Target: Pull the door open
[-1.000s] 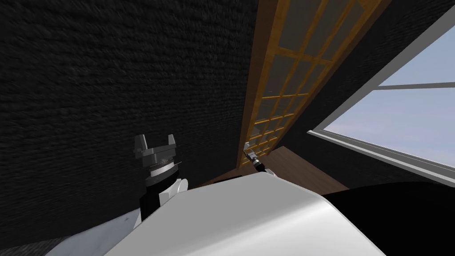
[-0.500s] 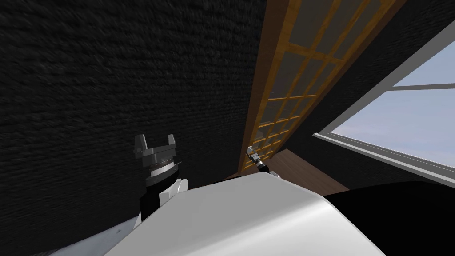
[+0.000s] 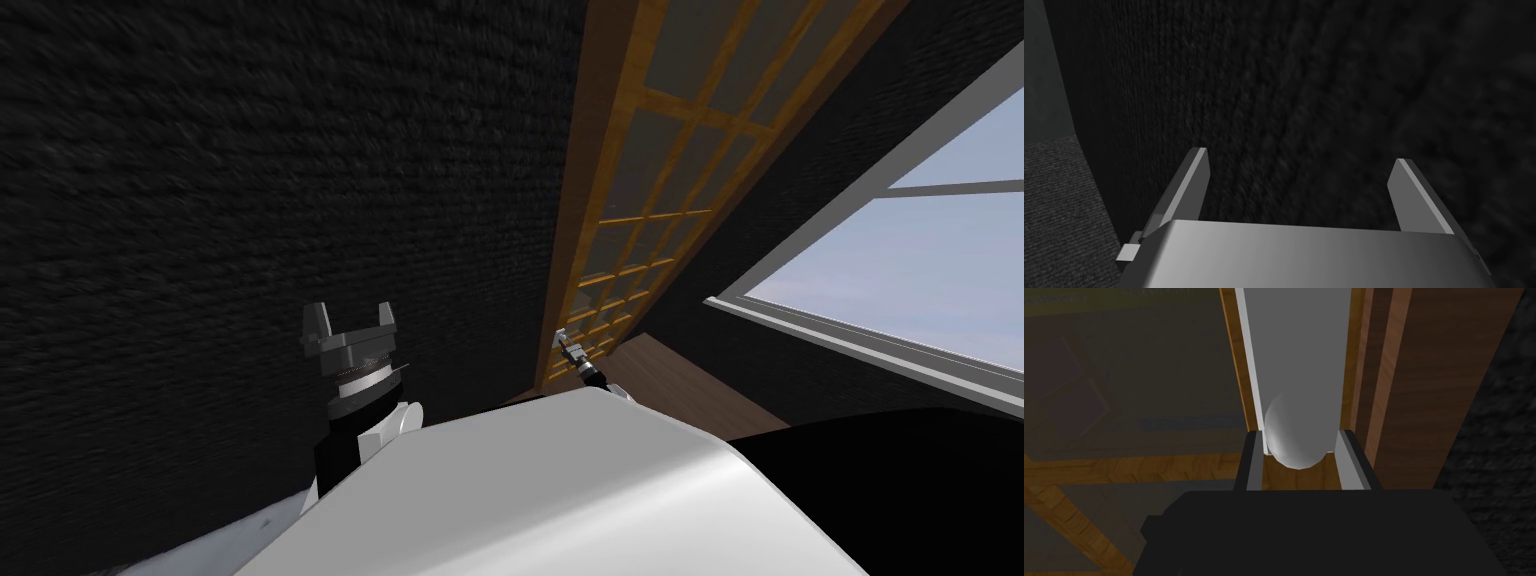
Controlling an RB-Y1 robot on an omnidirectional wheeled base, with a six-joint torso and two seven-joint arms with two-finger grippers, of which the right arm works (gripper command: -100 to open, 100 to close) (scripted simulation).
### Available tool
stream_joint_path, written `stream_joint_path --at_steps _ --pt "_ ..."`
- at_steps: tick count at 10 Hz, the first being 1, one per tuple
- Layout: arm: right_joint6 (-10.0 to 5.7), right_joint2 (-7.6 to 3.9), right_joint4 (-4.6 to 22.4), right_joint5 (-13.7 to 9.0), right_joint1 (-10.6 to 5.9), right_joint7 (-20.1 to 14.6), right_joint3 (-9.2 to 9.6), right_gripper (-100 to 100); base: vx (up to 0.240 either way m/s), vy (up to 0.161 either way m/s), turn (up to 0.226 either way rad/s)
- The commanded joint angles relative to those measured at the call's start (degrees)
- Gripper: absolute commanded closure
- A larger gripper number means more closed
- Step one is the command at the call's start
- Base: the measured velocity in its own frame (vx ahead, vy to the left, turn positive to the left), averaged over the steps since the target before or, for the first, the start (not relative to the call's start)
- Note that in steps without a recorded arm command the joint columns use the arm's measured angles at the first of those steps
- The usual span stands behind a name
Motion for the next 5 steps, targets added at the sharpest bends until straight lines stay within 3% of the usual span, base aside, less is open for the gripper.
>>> stream_joint_path --at_steps 1,2,5 --pt "0.03 0.49 0.1 0.23 0.01 -0.05 0.45 100 0.0 0.0 0.0" --pt "0.12 -0.04 -0.01 -0.66 -0.05 -2.26 0.22 100 -0.023 -0.008 0.043" --pt "0.24 -0.07 -0.04 -1.57 -0.11 -5.3 0.54 100 -0.026 -0.011 0.038"
